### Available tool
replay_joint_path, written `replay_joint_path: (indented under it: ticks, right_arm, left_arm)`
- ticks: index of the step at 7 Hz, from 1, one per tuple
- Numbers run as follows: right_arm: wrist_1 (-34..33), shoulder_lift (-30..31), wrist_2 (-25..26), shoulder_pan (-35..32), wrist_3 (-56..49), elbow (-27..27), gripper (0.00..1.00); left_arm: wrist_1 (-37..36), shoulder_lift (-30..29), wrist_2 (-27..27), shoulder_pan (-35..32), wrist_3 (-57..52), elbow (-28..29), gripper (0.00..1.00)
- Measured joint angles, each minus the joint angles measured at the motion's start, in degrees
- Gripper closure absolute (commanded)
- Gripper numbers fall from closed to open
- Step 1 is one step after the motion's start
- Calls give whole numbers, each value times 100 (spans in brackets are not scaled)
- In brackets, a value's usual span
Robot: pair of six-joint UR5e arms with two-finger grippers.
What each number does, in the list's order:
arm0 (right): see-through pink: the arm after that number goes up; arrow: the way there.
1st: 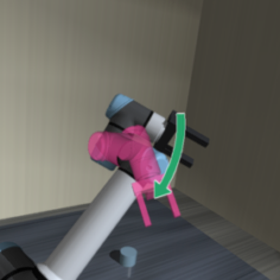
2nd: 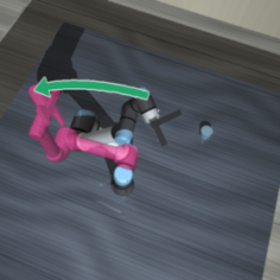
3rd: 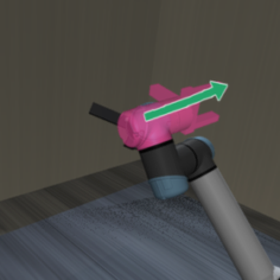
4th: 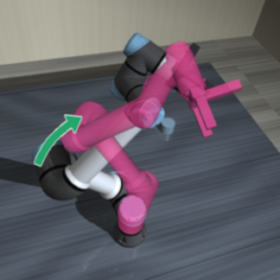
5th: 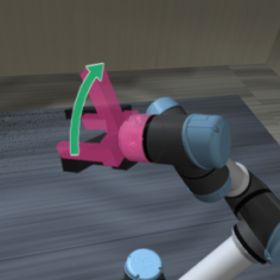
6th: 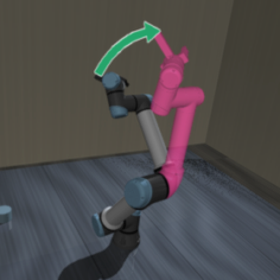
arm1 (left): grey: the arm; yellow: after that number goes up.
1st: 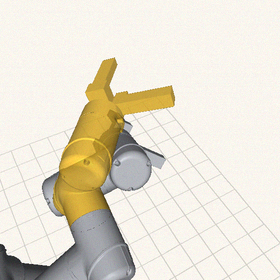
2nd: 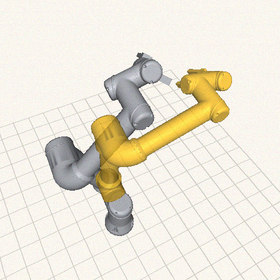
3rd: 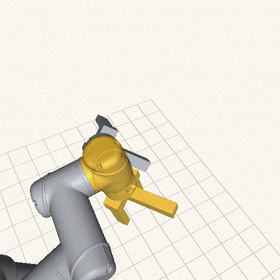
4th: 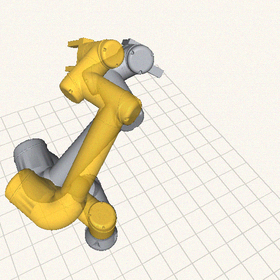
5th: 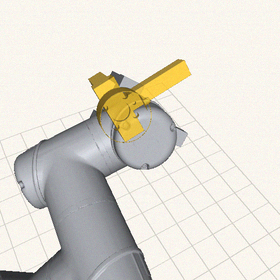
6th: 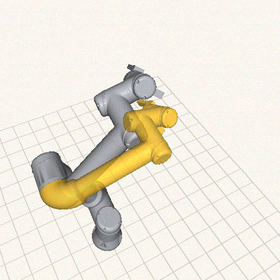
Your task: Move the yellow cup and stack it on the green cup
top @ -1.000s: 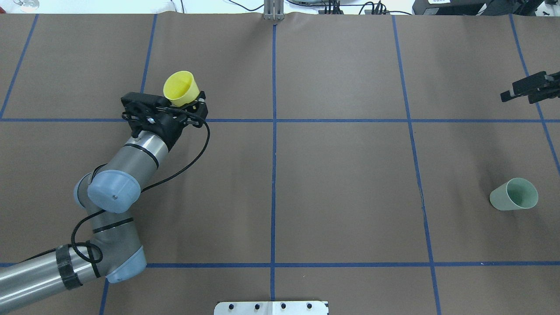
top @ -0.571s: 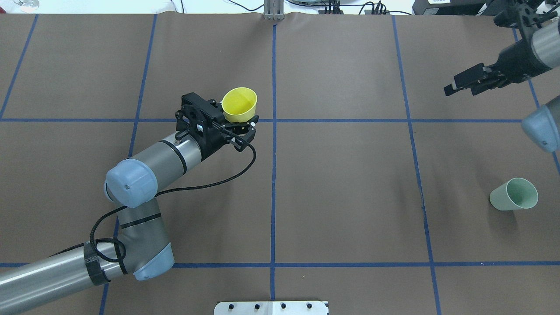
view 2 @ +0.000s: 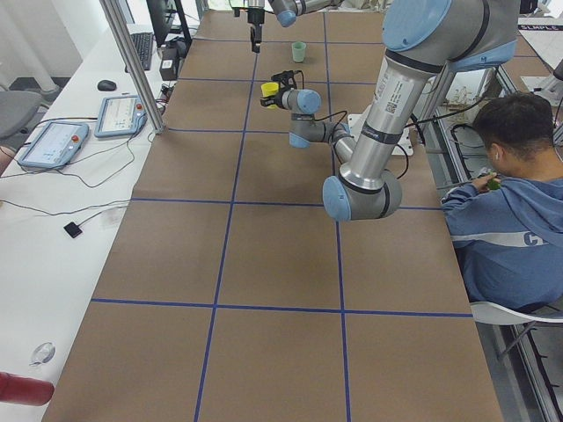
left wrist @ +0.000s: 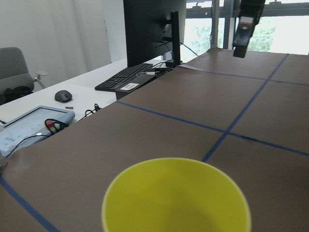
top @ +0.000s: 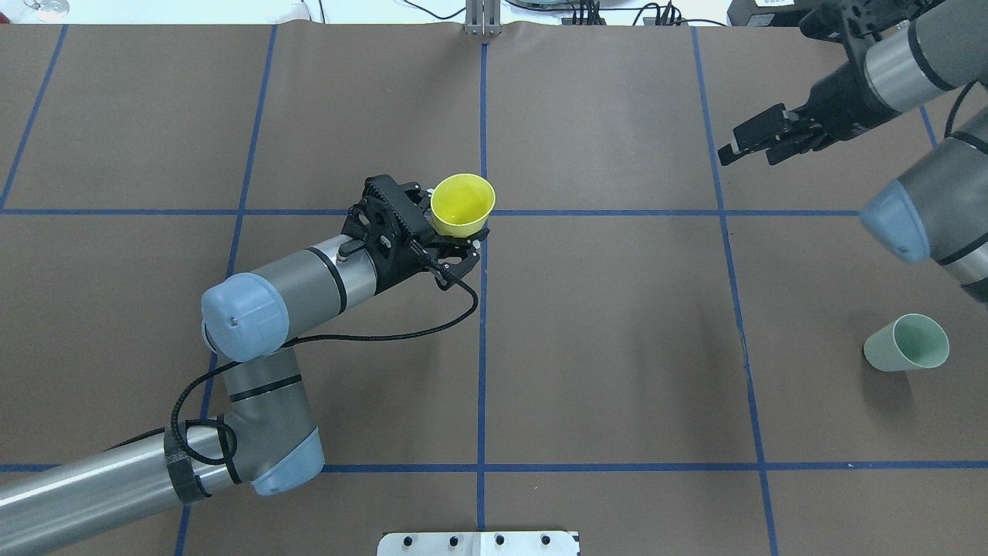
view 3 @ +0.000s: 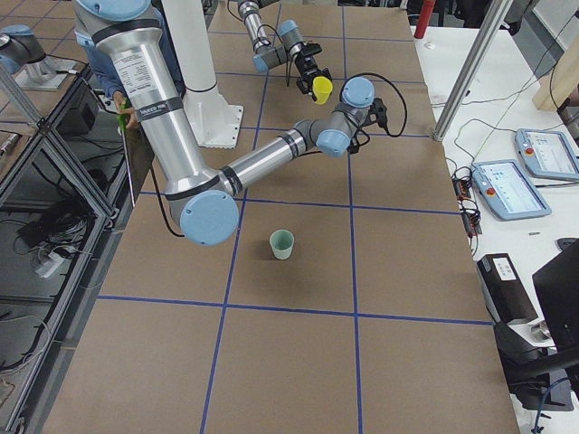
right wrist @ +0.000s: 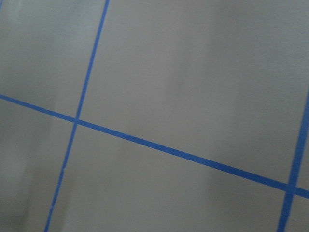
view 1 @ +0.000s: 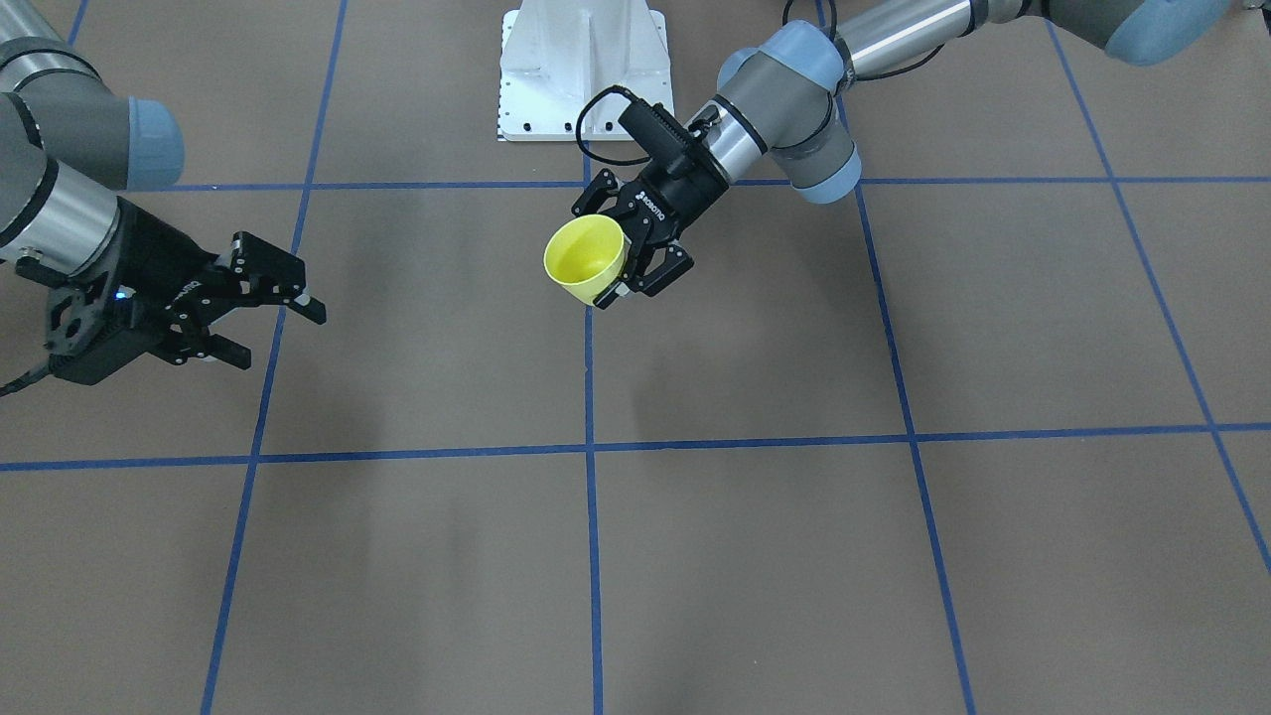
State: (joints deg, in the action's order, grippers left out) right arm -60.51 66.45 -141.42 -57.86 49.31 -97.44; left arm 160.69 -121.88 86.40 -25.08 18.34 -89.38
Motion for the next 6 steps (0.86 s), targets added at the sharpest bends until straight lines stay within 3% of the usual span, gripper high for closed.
replay_joint_path:
  ticks: [3,6]
  right_arm:
    - [-43,-437,46,603,509,-212,2]
    - [-65,-711,202,1314,1053,-199,3]
  left_arm:
    - [-377,75,700,-57,-25,-261,68]
    - [-601,36,850,-82,-18,-296,67]
